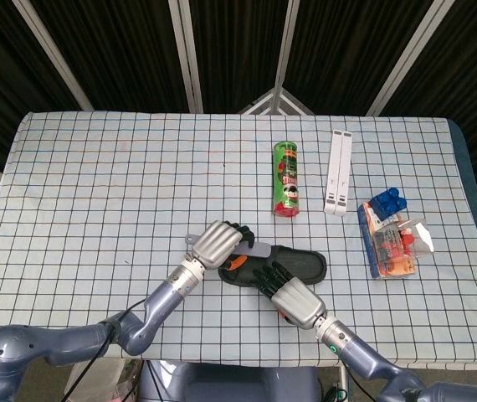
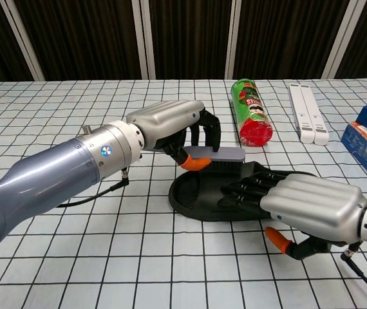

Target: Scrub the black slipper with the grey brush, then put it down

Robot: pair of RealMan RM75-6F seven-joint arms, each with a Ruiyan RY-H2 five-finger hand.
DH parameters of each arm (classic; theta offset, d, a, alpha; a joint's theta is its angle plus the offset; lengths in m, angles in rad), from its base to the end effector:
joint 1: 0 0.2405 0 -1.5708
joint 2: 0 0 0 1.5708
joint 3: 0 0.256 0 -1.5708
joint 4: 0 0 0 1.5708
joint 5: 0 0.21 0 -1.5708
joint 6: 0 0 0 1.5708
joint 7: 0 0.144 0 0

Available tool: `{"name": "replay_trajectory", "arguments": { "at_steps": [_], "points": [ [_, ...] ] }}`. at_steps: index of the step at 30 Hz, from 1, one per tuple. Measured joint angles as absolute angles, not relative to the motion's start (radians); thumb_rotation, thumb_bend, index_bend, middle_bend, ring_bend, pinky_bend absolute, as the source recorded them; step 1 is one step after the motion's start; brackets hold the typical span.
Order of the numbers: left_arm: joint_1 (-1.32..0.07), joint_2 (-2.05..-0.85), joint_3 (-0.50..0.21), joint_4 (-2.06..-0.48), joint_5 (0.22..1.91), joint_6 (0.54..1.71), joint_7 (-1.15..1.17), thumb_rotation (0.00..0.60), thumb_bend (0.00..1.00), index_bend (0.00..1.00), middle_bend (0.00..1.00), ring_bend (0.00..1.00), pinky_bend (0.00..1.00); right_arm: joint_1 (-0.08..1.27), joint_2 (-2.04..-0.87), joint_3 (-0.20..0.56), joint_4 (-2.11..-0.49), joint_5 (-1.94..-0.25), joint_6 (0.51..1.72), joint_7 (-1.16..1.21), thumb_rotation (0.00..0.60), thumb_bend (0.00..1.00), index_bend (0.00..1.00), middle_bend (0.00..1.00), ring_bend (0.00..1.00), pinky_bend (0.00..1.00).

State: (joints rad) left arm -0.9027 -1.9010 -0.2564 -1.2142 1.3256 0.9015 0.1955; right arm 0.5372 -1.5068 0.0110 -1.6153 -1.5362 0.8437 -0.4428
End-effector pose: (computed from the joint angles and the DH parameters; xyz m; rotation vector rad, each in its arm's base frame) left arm -0.0421 0.3354 -0.1064 -2.0586 -0.9034 -1.2209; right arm -0.1710 -0.2309 -0.0475 2.3124 -0.7359 0.7895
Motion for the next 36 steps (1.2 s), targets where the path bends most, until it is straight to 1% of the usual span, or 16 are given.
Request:
{"name": "replay_trajectory", "arguments": {
  "at_steps": [8,16,20,24,31,33,36],
  "points": [
    [-0.917,-1.925,-0.246,-1.161,1.361,0.904,0.066,0.600,0.75,0.46,0.60,0.51,0.50,0.541,-1.491,0.001,-1.629,-1.567,0.887,-0.386,0.600,0.78,0.00,0.00,0.00,0.01],
    [-0.925,-1.927,-0.223,-1.094,1.390,0.879,-0.104,0.600,0.75,0.45,0.60,0.51,0.50,0.550,-1.487,-0.013,-1.627,-1.574,0.898,-0.371,0.600,0.78,0.00,0.00,0.00,0.01],
    [-0.921,-1.895,-0.213,-1.113,1.374,0.847,-0.095,0.600,0.75,0.45,0.60,0.51,0.50,0.552,-1.489,-0.017,-1.625,-1.574,0.904,-0.365,0.600,0.78,0.00,0.00,0.00,0.01],
    [-0.911,-1.848,-0.207,-1.158,1.331,0.816,-0.036,0.600,0.75,0.45,0.60,0.52,0.50,0.554,-1.495,-0.024,-1.622,-1.580,0.910,-0.361,0.600,0.78,0.00,0.00,0.00,0.01],
    [-0.885,-1.749,-0.208,-1.292,1.249,0.806,0.082,0.600,0.75,0.45,0.60,0.52,0.50,0.556,-1.506,-0.033,-1.609,-1.583,0.917,-0.350,0.600,0.78,0.00,0.00,0.00,0.01],
    [-0.882,-1.736,-0.209,-1.309,1.230,0.805,0.100,0.600,0.75,0.45,0.60,0.52,0.50,0.557,-1.507,-0.035,-1.607,-1.587,0.922,-0.344,0.600,0.78,0.00,0.00,0.00,0.01],
    [-0.885,-1.748,-0.217,-1.306,1.217,0.804,0.098,0.600,0.75,0.45,0.60,0.52,0.50,0.559,-1.507,-0.039,-1.606,-1.591,0.925,-0.339,0.600,0.78,0.00,0.00,0.00,0.01]
  ]
}}
